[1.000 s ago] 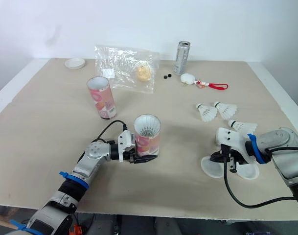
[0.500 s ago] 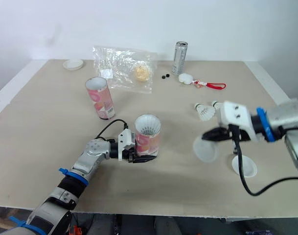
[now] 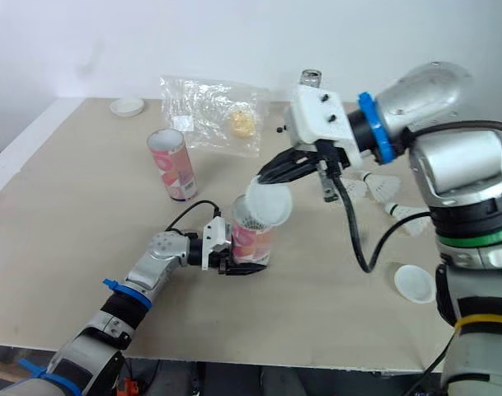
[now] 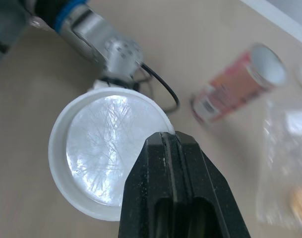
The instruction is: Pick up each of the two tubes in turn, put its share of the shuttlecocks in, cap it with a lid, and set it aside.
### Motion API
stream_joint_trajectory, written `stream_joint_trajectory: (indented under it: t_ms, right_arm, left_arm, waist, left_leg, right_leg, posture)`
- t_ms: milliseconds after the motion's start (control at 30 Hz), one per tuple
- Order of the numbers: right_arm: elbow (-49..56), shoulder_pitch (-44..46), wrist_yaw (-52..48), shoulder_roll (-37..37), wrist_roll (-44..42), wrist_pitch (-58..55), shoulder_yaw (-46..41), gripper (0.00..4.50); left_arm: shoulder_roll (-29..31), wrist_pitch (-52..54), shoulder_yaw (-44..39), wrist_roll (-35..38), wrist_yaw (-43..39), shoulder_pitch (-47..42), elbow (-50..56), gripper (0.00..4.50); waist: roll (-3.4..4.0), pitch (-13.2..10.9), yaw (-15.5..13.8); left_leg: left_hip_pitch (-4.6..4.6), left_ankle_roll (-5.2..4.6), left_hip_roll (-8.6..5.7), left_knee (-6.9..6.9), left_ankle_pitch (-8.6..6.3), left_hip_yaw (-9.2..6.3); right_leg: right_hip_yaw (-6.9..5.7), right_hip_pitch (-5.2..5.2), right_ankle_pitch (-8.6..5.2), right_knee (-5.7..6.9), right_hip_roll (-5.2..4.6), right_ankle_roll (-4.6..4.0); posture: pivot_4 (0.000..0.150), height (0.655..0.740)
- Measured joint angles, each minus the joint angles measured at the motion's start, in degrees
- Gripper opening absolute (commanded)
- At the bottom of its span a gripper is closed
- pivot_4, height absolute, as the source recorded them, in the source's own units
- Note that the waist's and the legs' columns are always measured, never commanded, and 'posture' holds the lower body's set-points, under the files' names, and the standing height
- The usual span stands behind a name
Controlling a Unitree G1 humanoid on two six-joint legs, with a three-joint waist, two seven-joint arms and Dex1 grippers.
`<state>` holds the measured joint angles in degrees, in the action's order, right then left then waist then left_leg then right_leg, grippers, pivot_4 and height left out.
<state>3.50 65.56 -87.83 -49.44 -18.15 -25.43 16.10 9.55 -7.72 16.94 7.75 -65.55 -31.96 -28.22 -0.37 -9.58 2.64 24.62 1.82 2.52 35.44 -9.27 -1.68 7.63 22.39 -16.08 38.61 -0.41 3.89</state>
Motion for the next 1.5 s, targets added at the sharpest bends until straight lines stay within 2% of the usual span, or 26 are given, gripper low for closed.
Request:
stream_joint_trajectory:
  t_ms: [567, 1500]
  right_arm:
    - [-8.4, 0.7, -2.1, 4.0, 5.1, 8.9, 4.5, 0.03]
    - [-8.3, 0.7, -2.2, 7.8, 8.0, 14.2, 7.7, 0.03]
  left_arm:
    - [0.4, -0.6, 0.0, 0.0, 1.1, 0.8, 0.8, 2.99]
    - [0.4, -0.6, 0.0, 0.0, 1.5, 0.7, 0.6, 2.99]
  waist:
    - [0.01, 0.0, 0.1]
    - [0.01, 0.0, 0.1]
  left_leg:
    - [-0.03, 0.0, 0.03, -0.01, 0.0, 0.01]
    - [-0.06, 0.0, 0.04, -0.01, 0.0, 0.01]
  right_leg:
    - [0.0, 0.02, 0.03, 0.01, 0.03, -0.01]
    - [0.0, 0.0, 0.05, 0.01, 0.04, -0.02]
  posture:
    - [0.15, 0.74]
    - [0.15, 0.74]
